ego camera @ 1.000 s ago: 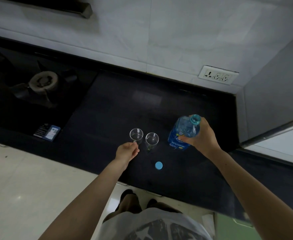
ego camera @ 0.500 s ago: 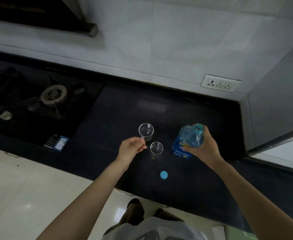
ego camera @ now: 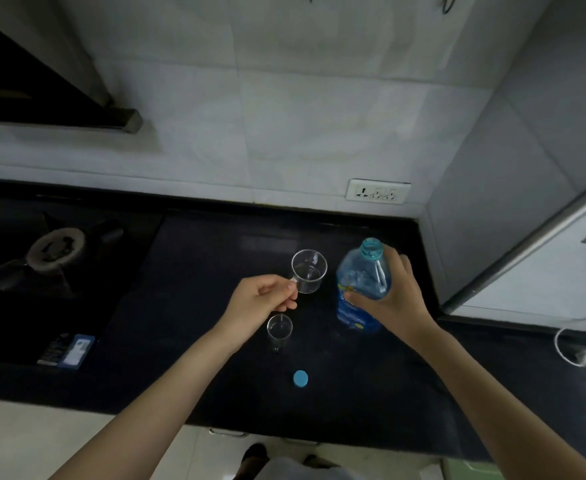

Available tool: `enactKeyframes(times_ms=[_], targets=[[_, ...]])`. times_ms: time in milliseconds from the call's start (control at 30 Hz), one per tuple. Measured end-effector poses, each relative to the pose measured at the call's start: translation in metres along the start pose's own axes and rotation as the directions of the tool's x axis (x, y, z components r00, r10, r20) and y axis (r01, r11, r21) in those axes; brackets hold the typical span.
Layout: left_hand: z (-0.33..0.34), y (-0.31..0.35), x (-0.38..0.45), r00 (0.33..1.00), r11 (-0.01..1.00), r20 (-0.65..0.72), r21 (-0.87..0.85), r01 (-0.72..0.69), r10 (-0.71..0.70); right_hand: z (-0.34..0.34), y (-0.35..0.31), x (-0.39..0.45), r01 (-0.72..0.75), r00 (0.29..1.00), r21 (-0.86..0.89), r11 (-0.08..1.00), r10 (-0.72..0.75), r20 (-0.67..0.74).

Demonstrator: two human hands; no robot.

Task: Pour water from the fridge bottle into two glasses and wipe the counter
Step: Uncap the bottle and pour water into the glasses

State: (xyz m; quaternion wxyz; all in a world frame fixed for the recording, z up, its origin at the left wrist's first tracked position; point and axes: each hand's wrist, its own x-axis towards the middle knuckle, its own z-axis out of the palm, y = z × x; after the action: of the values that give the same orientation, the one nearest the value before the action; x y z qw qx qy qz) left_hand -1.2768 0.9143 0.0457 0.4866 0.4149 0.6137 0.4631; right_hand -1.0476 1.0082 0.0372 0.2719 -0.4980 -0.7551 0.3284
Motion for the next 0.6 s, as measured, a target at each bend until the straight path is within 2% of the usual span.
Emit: enactKeyframes(times_ms=[200,367,600], targets=[[-0.005,0.031,0.001,0.996,0.999,0.066,-0.004,-0.052,0.052,-0.051,-0.049,0.013,0.134,0.983,-0.271,0.953,-0.095,0.155],[-0.016,0.045,0.002,0.99,0.998,0.127,0.007,-0.067,0.065,-0.076,-0.083,0.023,0.27,0.925,-0.54,0.797,-0.059,0.374],[-0.027,0.054,0.001,0.979,0.997,0.193,0.027,-0.069,0.063,-0.087,-0.11,0.035,0.399,0.858,-0.611,0.684,-0.044,0.511]])
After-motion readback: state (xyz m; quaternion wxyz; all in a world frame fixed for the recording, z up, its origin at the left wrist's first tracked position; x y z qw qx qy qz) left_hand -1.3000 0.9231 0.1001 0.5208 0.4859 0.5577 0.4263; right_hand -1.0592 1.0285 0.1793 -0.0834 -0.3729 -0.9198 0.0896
